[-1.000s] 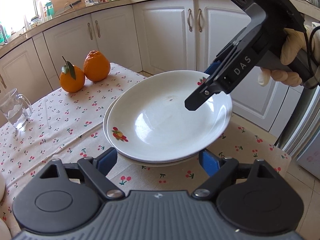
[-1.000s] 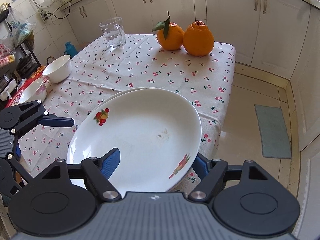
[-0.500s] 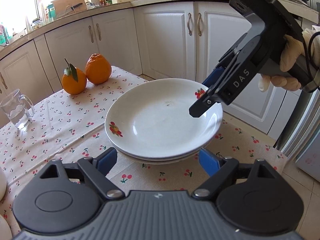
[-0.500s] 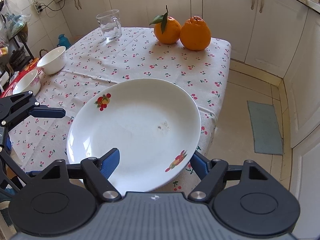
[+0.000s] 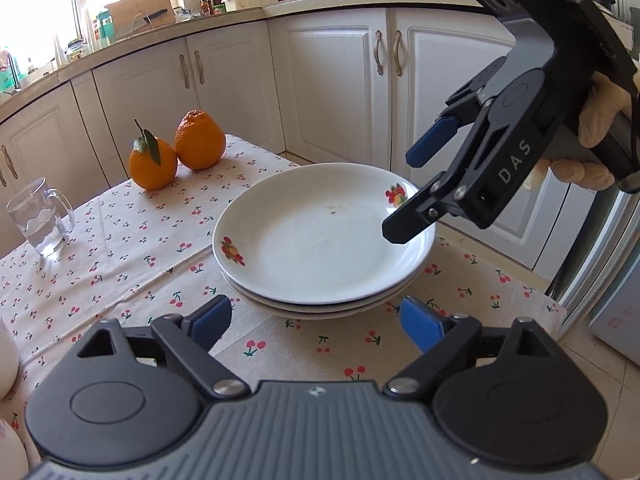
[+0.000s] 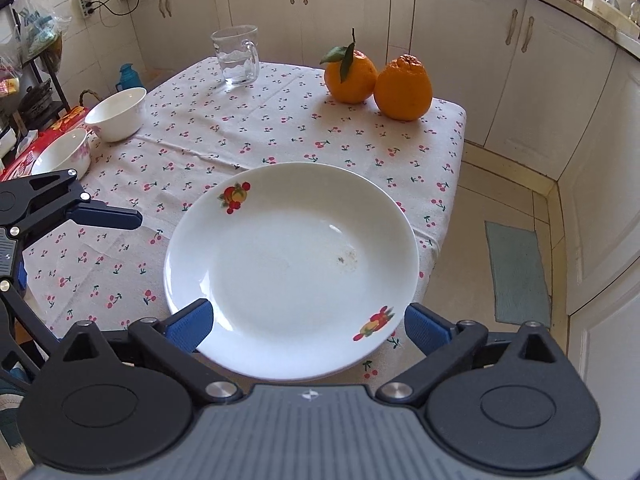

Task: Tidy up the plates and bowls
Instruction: 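Lower the held plate onto the plate stack and open the right gripper, then move the right gripper to a white bowl and grasp its rim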

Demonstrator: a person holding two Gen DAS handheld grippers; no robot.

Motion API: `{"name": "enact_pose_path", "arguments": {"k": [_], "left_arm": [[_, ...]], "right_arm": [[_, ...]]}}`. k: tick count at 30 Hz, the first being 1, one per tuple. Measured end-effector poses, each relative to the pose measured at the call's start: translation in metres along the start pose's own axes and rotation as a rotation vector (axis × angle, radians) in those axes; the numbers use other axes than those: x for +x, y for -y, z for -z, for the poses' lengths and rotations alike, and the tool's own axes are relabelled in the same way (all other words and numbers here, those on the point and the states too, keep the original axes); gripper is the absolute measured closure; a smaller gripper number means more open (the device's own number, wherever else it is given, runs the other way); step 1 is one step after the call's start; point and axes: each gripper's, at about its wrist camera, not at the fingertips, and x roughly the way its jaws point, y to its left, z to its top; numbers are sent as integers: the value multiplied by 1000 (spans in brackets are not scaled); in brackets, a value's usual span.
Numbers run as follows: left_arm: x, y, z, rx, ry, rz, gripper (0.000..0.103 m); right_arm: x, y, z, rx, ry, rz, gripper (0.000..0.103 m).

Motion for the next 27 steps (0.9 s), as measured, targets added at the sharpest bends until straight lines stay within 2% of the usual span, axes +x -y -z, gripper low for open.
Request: {"name": "enact_pose_path", "arguments": {"k": [4, 13, 17, 22, 27], "left_arm": [[-11, -3, 3, -6, 16, -1, 11], [-52, -20, 19, -25, 38, -29, 10], [-74, -32, 34, -53, 48, -61, 10], [-104, -47, 58, -90, 58, -98, 10], [-133, -64, 84, -132, 57, -141, 10]], "right_arm": [[-7, -16, 0, -3, 21, 15, 0], [-20, -63, 5, 34, 69, 141, 0], [-21, -92, 12, 37, 107, 202, 0], [-13, -129, 20, 63, 137, 217, 0], [-6, -175, 20, 24, 167, 251, 0]]}}
